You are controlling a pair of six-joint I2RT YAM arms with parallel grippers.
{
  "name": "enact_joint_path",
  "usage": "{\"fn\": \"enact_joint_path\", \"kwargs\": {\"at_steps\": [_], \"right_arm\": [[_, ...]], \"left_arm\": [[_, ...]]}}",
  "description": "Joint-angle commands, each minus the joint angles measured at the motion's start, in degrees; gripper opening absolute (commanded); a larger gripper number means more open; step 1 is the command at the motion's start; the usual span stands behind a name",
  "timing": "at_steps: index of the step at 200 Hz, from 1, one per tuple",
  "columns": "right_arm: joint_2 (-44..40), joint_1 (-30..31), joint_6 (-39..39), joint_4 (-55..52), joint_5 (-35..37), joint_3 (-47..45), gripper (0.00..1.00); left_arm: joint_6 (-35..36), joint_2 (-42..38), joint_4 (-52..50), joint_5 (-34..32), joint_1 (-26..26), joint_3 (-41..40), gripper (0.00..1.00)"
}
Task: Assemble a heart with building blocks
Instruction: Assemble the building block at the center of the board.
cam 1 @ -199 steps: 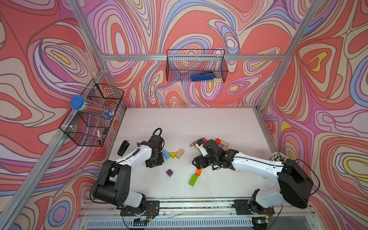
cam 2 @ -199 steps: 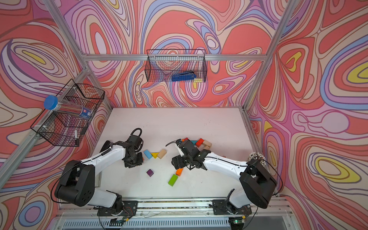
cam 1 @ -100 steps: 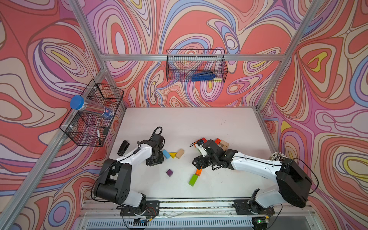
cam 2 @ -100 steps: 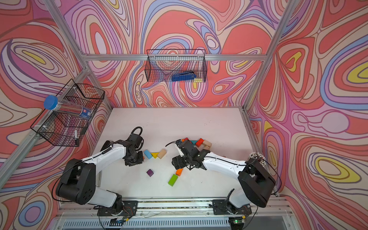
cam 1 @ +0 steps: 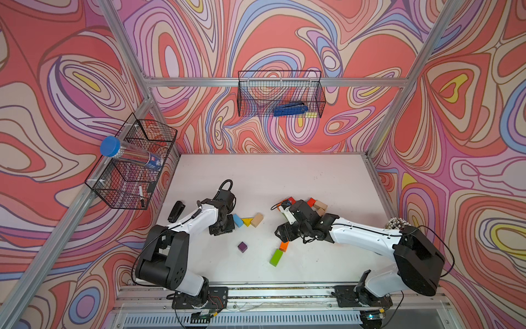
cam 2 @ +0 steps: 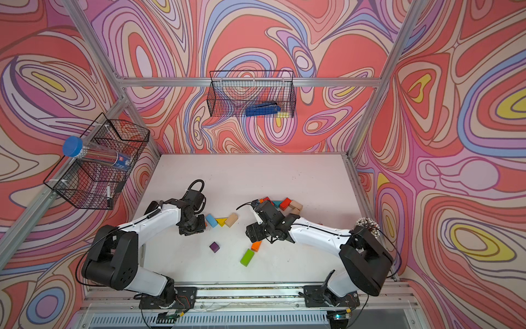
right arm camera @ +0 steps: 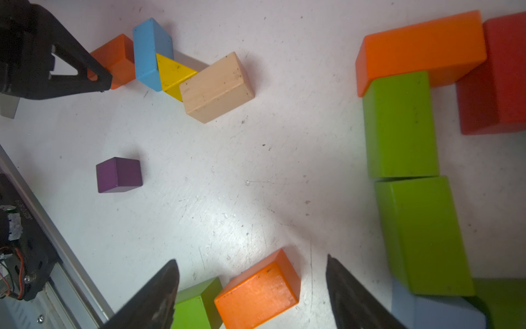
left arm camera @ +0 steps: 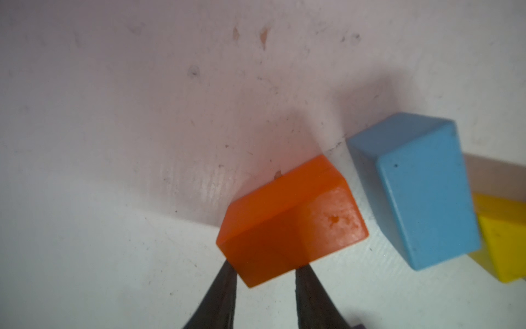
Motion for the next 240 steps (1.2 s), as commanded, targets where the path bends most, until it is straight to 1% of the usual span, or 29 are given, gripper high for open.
{"fn": "enact_joint_path", "kwargs": {"at_steps": [1, 152, 240], "right_arm": [[0.8, -0.2, 0.1, 1.1, 0.2, -0.1, 0.82], [1.3, -0.3, 0.2, 1.0, 0.2, 0.0, 0.81], [1.1, -0.2, 0.3, 1.1, 0.2, 0.0, 0.81]], "left_arm": [[0.7, 0.9, 0.6, -0.6, 0.4, 1.2, 0.37], [1.8, 1.3, 2.3, 0.7, 0.4, 1.1, 0.39], [1.7, 1.3, 2.6, 1.0, 0.4, 1.0, 0.40]]}}
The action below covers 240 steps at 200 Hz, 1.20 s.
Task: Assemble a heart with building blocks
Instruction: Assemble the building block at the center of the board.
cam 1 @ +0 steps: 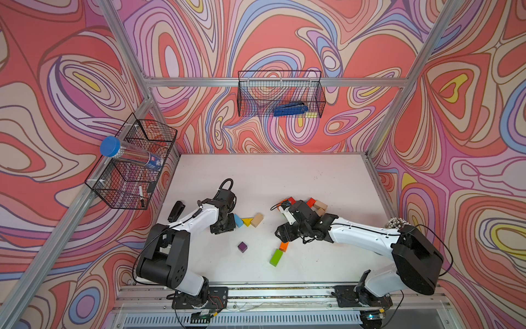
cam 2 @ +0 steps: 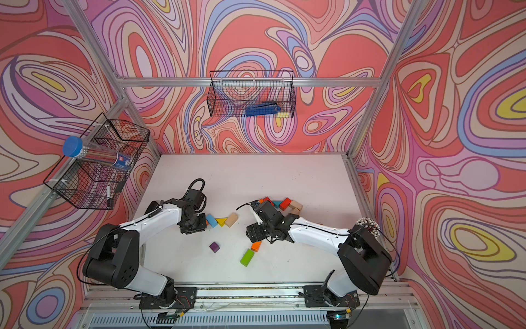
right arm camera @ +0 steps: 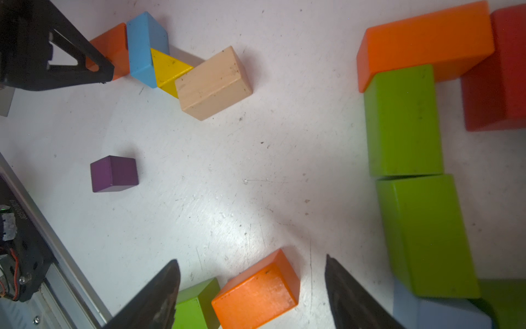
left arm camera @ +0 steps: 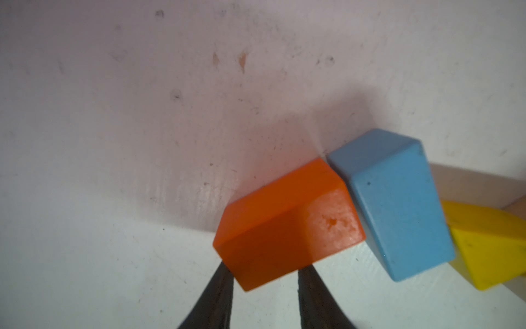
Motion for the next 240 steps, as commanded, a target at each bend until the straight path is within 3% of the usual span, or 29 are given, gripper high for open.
{"fn": "enact_joint_path", "kwargs": {"at_steps": [1, 182, 211, 240], "right_arm": [[0.6, -0.2, 0.3, 1.1, 0.3, -0.1, 0.81], [0.8, -0.3, 0.6, 1.2, 0.1, -0.2, 0.81], [0.7, -0.3, 2.4, -0.7, 2.0, 0.6, 0.83], [-0.3, -0.2, 10.8, -4.4, 5.3, 2.0, 0.85]], "left_arm": [[0.6, 0.6, 0.3, 0.4, 0.4, 1.0, 0.40], [0.2, 0.8, -0.2, -0.2, 0.4, 1.1, 0.40], [-1.1, 0.1, -3.2, -2.7, 0.4, 2.0, 0.46], [-2.8, -3.4, -7.6, -4.6, 0.4, 2.4, 0.56]]}}
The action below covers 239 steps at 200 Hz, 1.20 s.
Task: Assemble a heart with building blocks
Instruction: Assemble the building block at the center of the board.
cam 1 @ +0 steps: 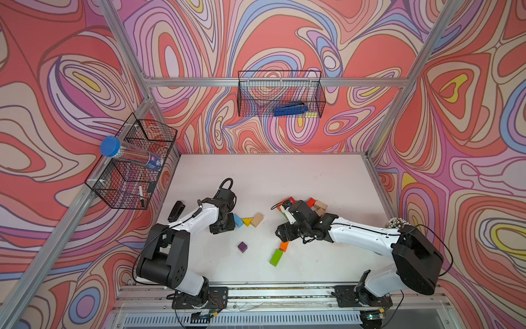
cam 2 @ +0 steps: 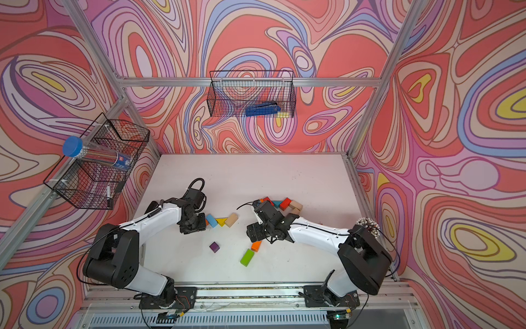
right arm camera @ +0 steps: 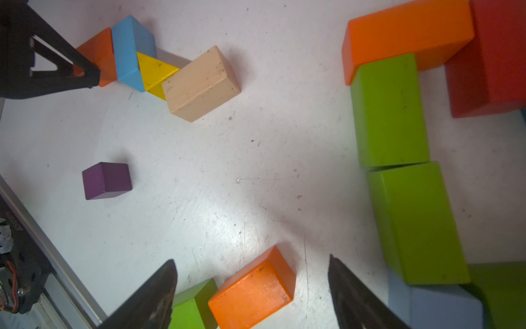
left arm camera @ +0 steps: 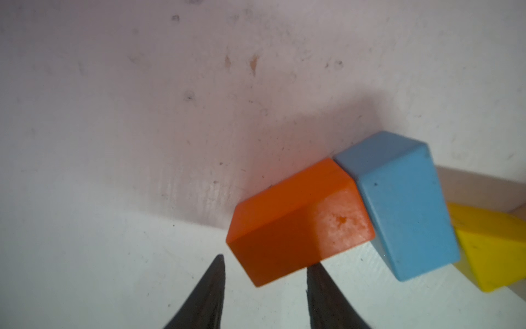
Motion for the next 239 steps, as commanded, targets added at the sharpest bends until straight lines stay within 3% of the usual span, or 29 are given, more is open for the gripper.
{"fn": "enact_joint_path", "kwargs": {"at_steps": [1, 28, 51, 87, 119, 160, 206, 239], "right_arm": [[-0.4, -0.2, 7.6, -3.1, 3.6, 1.7, 0.85], [-3.0, 0.2, 16.1, -6.3, 7.3, 1.1, 0.85], [-3.4, 0.6, 21.4, -11.8, 9.9, 2.8, 0.84], [-1.0, 3.8, 27.8, -15.8, 12.9, 5.5, 0.72], [3.3, 6.1, 32.9, -18.6, 14.8, 7.7, 0.64], [6.4, 7.9, 36.6, -15.7, 14.8, 6.7, 0.64], [10.3, 8.7, 36.5, -13.0, 12.7, 6.9, 0.63], [11.8, 8.9, 33.6, -13.6, 12.2, 8.0, 0.52]], "left_arm": [[-2.2, -3.5, -5.8, -3.0, 0.4, 1.4, 0.57], [-1.8, -9.3, -7.4, -0.8, 0.4, 0.7, 0.72], [1.7, -12.9, -6.8, 5.0, 0.4, 2.0, 0.83], [8.0, -17.1, -3.3, 12.5, 0.4, 6.3, 1.00], [14.6, -17.5, -3.3, 16.5, 0.4, 13.1, 1.00], [21.9, -19.9, -1.3, 20.7, 0.4, 16.3, 1.00], [22.1, -23.1, 1.5, 24.0, 0.4, 14.1, 0.99], [21.9, -24.0, 1.7, 23.2, 0.4, 13.4, 0.99]]}}
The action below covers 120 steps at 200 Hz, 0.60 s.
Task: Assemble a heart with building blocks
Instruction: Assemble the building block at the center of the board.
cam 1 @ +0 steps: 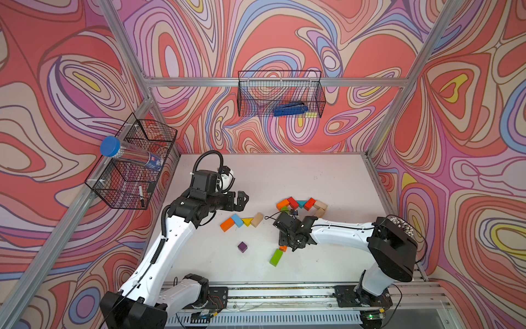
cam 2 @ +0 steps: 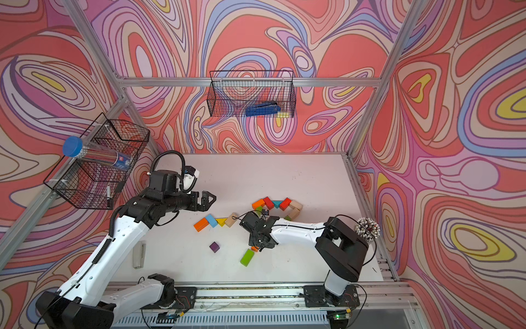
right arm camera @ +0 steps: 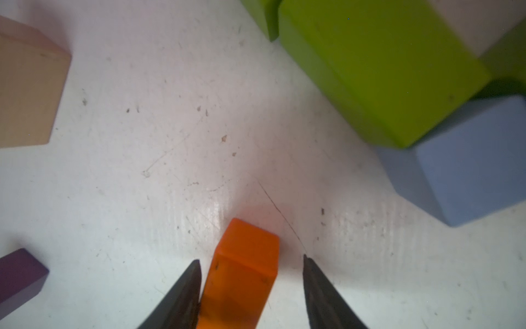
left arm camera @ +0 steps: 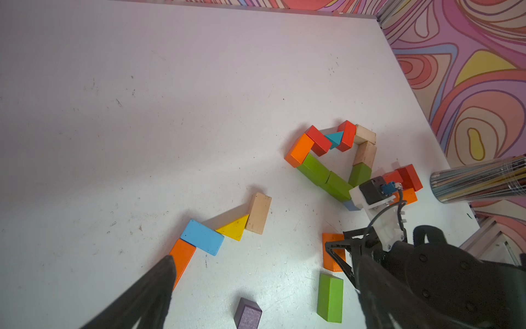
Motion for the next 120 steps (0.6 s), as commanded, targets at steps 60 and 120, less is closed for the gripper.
{"fn": "enact_joint_path", "kwargs": {"at_steps": [60, 120], "right_arm": [[4.0, 0.5, -25.8, 3.8, -5.4, 4.0, 0.38], [9.9, -0.1, -42.3, -0.9, -8.1, 11.3, 0.40]], "left_arm": [[3.1, -0.6, 1.3, 9.7, 0.5, -0.3, 0.99], [10.0, -4.7, -3.6, 26.5, 0.5, 0.6, 0.91]]}}
